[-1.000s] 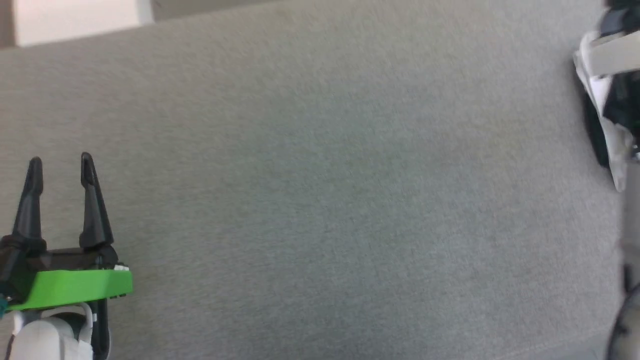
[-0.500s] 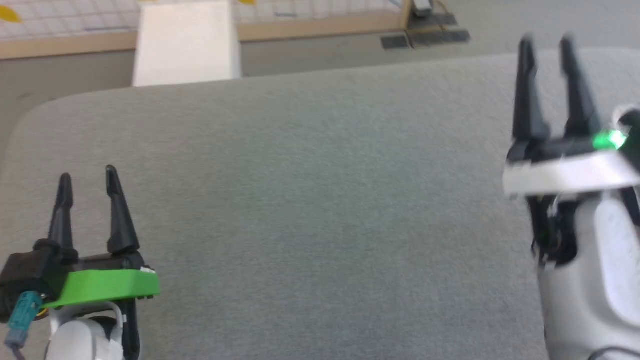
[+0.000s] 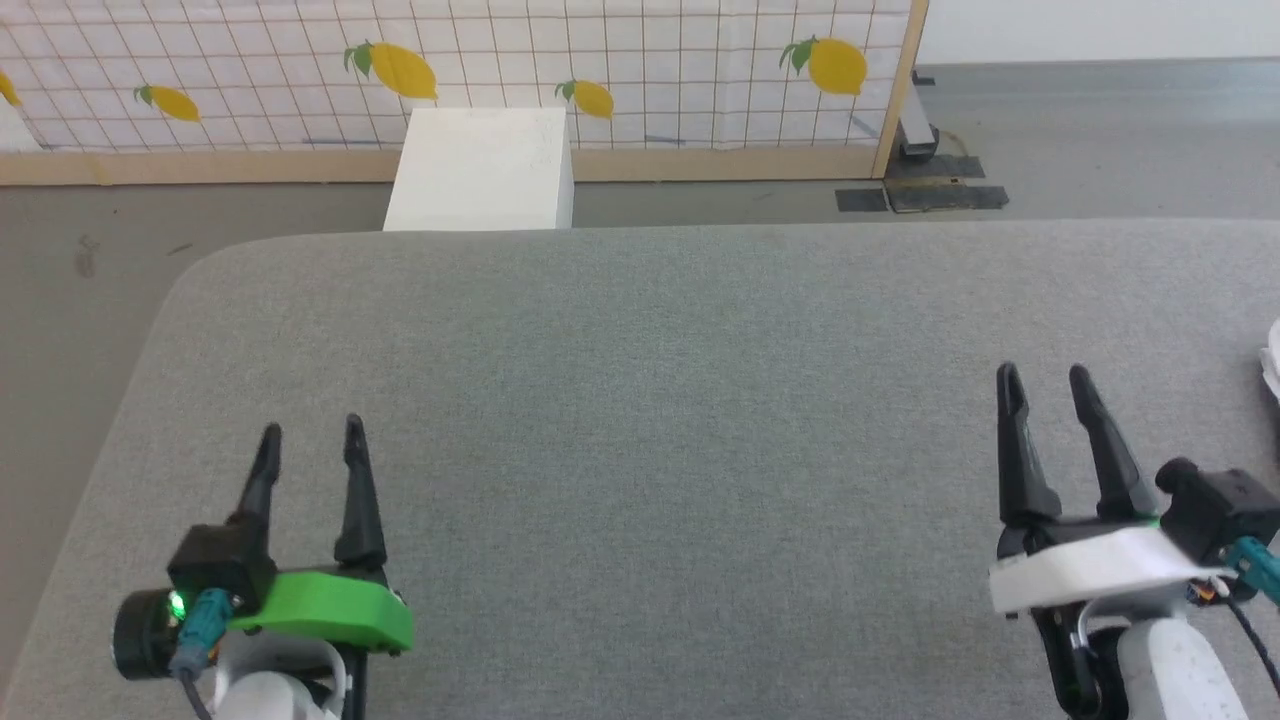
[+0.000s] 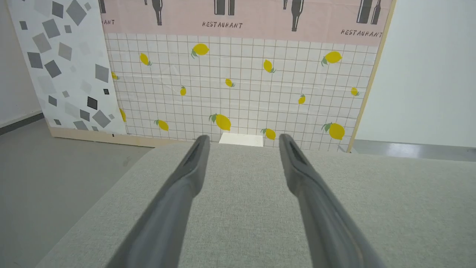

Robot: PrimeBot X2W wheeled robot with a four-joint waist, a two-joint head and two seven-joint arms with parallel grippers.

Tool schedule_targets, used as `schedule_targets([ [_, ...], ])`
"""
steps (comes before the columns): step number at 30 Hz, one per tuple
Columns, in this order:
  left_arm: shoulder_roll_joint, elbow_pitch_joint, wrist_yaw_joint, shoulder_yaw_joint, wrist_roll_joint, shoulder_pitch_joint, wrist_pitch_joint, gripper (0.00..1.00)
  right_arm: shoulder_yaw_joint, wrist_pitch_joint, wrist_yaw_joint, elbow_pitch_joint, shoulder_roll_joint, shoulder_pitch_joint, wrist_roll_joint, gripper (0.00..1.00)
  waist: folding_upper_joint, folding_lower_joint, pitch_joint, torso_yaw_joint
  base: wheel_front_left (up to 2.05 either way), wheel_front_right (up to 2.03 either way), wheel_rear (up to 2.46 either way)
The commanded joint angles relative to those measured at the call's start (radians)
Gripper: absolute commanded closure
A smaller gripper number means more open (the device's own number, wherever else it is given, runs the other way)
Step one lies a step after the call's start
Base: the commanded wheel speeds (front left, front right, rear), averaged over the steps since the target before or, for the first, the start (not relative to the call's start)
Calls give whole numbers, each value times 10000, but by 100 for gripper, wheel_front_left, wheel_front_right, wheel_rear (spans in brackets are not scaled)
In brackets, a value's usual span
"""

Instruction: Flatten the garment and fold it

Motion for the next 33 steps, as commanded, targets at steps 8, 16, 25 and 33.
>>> schedule_targets([
  [8,-207,724,196,-413,-101,514,-61,0,93,-56,-13,119,-2,930,-330,0,0,1,-182,-87,0,0,0],
  [16,-233,1155,198,-610,-95,566,-90,0,231,-56,-13,437,-1,1113,-307,0,0,1,-202,-46,0,0,0],
  [25,-209,1285,173,-633,-47,466,-2,100,263,6,0,558,2,1030,-311,100,0,1,-236,-44,0,0,0],
  [33,-217,1190,172,-622,23,472,108,100,267,120,-1,465,2,1038,-423,100,0,1,-232,-42,0,0,0],
])
